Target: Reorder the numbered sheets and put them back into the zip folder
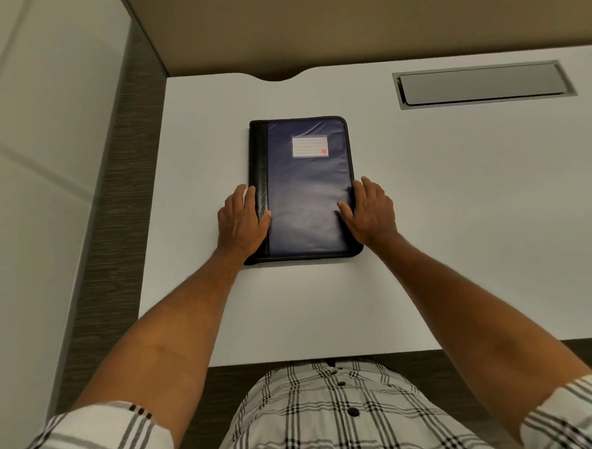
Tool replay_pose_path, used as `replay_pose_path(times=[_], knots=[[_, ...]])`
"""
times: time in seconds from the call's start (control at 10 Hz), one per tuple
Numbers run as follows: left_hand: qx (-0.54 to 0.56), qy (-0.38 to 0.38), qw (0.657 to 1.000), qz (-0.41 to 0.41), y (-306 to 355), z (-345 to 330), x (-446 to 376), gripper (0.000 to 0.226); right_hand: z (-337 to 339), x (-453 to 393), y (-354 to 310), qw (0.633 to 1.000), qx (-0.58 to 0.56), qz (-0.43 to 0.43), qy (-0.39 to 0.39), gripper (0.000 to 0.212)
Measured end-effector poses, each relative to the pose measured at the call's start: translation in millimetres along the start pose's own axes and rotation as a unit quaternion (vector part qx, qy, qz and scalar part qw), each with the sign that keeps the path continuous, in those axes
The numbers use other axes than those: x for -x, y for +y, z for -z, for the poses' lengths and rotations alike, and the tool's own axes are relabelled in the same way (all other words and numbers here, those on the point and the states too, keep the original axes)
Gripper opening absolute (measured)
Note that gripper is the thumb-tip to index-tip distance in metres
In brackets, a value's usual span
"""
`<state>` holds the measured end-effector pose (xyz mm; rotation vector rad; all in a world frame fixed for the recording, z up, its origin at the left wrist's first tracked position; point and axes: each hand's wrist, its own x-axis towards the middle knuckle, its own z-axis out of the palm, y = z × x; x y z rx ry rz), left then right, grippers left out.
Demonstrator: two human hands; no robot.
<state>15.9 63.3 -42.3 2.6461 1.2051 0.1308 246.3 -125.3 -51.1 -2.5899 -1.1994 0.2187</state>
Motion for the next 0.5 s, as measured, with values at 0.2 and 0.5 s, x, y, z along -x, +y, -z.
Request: replay_pose_path(times=[0.2,0.5], knots=[[-0.055,-0.02,0.997,-0.059,-3.8,0.7,2.1,0.07,1.1,3.4,7.0,0.998,0.036,0.017,-0.039,0.081],[-0.108,-0.021,0.99,-0.083,-3.0,4.0,-3.7,0.081,-0.1,4.5,6.7,0.997,0.057,0.044,-0.028,0.082]])
